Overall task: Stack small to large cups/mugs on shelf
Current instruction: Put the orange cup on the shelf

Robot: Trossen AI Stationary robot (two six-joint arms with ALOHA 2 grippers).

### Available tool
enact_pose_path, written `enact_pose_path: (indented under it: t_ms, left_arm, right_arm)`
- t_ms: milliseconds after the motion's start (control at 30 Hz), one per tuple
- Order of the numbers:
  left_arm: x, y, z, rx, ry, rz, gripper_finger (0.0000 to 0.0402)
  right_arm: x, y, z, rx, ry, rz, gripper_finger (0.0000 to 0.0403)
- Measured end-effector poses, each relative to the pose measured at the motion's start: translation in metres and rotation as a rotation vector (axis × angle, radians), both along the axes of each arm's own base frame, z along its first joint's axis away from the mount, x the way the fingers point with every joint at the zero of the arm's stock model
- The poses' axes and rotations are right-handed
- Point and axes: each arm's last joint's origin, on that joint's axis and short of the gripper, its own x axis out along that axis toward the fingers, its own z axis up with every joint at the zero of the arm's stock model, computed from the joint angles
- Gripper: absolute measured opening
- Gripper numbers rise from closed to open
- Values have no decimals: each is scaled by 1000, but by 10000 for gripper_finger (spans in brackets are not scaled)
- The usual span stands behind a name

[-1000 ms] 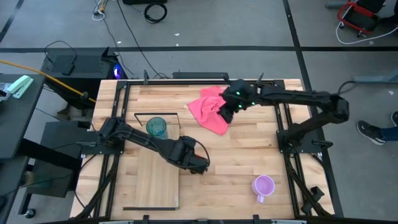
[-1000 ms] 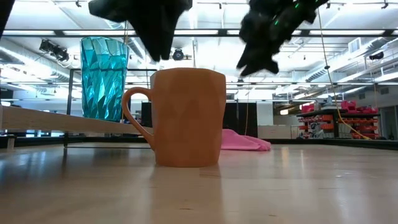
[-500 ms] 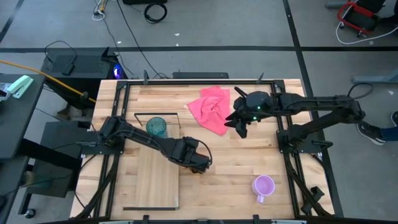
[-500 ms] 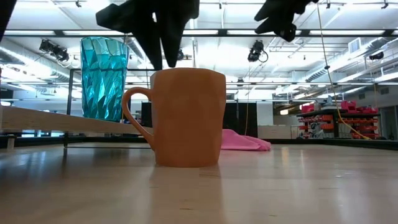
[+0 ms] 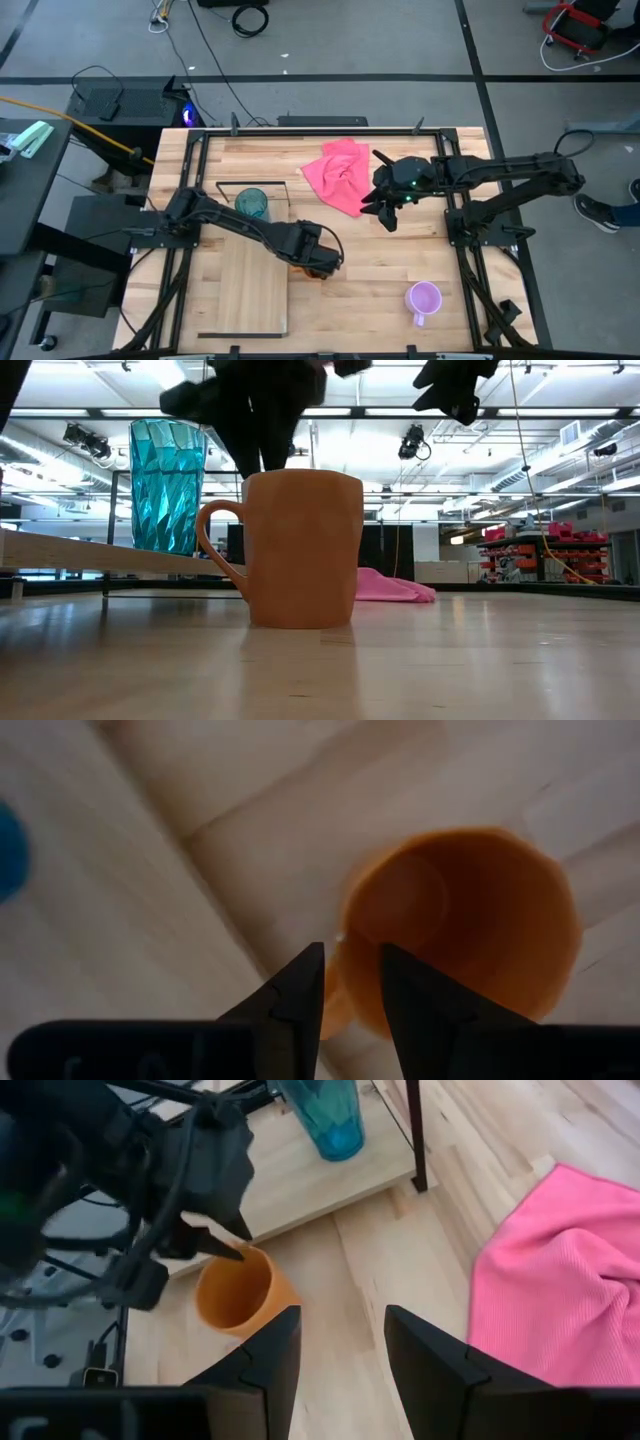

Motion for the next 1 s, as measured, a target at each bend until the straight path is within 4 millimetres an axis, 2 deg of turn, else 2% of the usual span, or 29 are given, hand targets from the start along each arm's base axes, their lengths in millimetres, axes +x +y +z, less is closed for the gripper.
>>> enact_pose_path:
  t_ms: [1000]
  left_arm:
    - [9,2,-17,-9,25,-10,107]
  right_arm:
    - [-2,0,1,1,0,-1,153]
